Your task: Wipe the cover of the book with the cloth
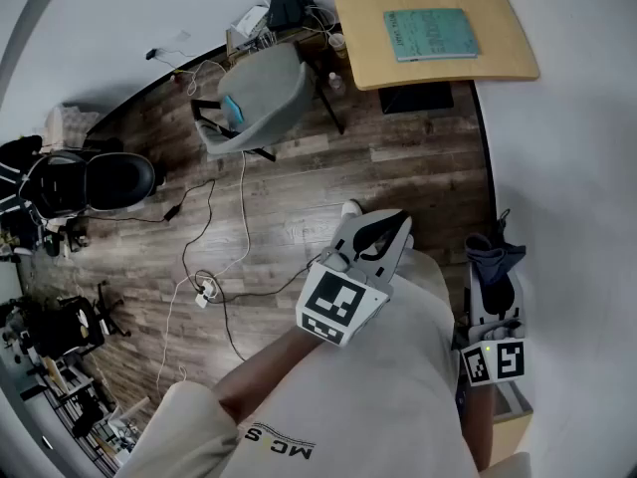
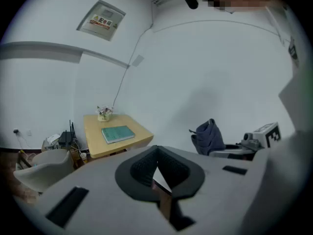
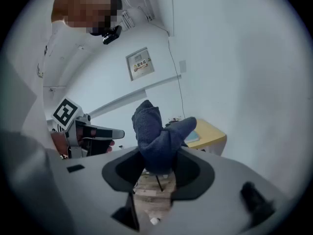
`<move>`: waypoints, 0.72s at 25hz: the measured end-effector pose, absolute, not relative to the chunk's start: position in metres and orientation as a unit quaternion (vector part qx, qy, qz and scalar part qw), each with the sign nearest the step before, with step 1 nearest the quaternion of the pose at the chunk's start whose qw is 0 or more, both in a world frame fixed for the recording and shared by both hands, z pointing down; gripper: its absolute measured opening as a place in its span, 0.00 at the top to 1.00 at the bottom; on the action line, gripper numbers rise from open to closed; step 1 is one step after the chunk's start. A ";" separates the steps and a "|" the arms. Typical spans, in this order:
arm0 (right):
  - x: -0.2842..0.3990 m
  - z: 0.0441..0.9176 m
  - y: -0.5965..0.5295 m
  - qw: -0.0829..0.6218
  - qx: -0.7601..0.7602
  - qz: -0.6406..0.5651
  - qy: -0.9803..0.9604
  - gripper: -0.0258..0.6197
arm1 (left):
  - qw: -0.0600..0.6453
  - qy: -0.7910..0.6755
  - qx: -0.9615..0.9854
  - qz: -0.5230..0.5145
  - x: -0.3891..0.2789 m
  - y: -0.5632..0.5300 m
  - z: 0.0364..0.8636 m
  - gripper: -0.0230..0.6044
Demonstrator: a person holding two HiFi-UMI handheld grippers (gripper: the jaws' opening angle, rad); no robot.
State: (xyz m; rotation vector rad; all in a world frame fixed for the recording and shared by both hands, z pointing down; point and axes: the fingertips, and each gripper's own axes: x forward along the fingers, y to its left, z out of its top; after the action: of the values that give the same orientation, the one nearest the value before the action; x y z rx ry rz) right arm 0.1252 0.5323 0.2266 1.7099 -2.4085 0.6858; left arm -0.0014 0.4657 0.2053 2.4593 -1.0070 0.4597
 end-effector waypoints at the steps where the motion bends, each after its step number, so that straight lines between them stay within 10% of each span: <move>1: 0.126 0.225 0.529 0.048 0.563 0.228 -0.793 0.70 | 0.213 -0.363 0.891 0.169 0.003 0.463 0.202 0.95; 18: 0.124 0.222 0.511 0.005 0.544 0.247 -0.802 0.70 | 0.176 -0.404 0.878 0.187 0.017 0.478 0.185 0.95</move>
State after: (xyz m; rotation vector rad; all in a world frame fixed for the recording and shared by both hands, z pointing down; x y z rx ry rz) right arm 0.1243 0.5109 0.2224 1.7017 -2.5113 0.7748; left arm 0.0170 0.4777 0.1852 2.4864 -1.1435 0.5287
